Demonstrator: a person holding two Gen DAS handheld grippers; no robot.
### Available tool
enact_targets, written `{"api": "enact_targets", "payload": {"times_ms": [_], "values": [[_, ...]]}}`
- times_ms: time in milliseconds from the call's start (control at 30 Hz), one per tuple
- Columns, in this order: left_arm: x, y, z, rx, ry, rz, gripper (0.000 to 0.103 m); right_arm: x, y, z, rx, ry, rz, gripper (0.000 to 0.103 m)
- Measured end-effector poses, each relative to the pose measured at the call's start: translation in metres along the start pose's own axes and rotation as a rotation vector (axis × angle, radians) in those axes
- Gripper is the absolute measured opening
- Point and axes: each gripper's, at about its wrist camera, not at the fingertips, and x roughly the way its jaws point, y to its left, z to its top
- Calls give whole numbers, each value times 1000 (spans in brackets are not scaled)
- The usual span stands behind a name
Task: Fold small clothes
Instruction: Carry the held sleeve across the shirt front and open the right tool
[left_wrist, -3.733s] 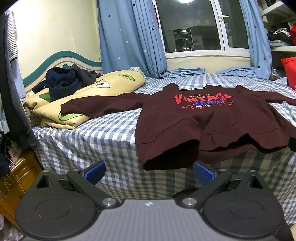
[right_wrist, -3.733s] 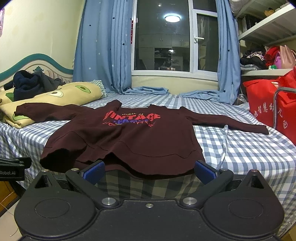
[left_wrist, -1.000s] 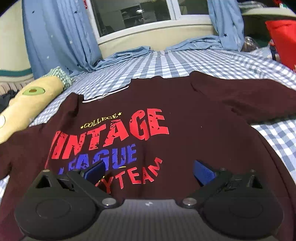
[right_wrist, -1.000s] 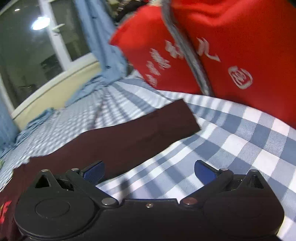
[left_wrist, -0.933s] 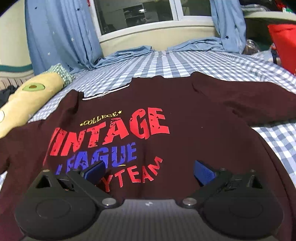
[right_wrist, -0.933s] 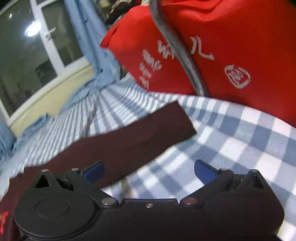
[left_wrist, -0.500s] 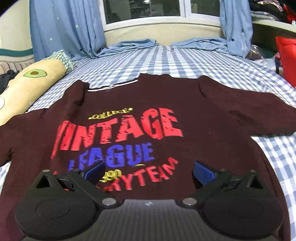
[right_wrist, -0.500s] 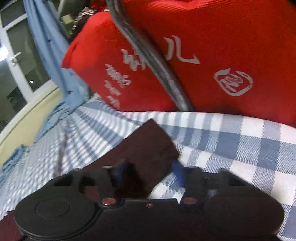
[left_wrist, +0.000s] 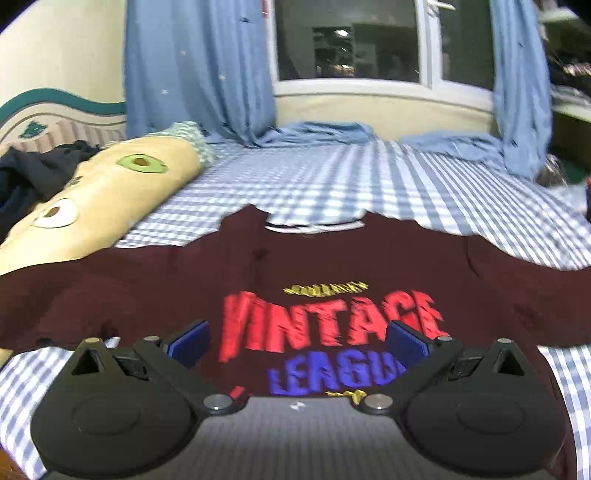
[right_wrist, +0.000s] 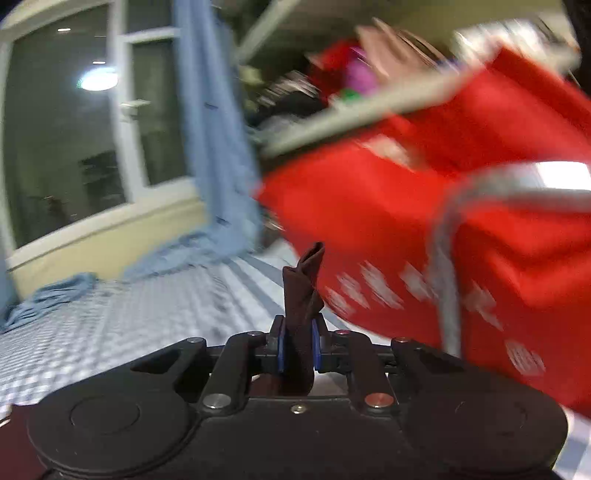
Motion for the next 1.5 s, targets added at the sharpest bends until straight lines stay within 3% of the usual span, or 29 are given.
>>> {"api": "enact_targets", "payload": {"times_ms": [200, 400, 533, 700, 867, 1000, 1067, 1200, 1267, 1333, 1500], "values": [[-7, 43, 2, -79, -10, 17, 102, -40, 89, 19, -84, -35, 215, 15], [-11, 77, -3, -126, -17, 44, 102, -74, 173, -3, -176, -29, 358, 14], [-8, 93, -7, -143, -15, 71, 102, -93, 226, -41, -256, 2, 425, 14], [-3, 105, -13, -151, -1, 96, 102, -121, 291, -108, -483, 38, 479, 14], [8, 111, -18, -162, 12, 105, 102, -139, 327, -174, -733, 73, 516, 14], [16, 111, -20, -171, 6, 92, 102, -144, 336, -205, -875, 91, 533, 16], [21, 110, -21, -184, 9, 76, 102, -149, 336, -213, -912, 102, 550, 22], [30, 104, -23, -201, 13, 52, 102, -152, 327, -212, -912, 198, 646, 62], [37, 99, -24, -206, 18, 41, 102, -156, 317, -205, -905, 212, 680, 71], [45, 91, -25, -209, 28, 19, 102, -161, 302, -195, -872, 220, 703, 87], [67, 58, -26, -190, 41, -42, 102, -150, 247, -155, -722, 242, 699, 100]]}}
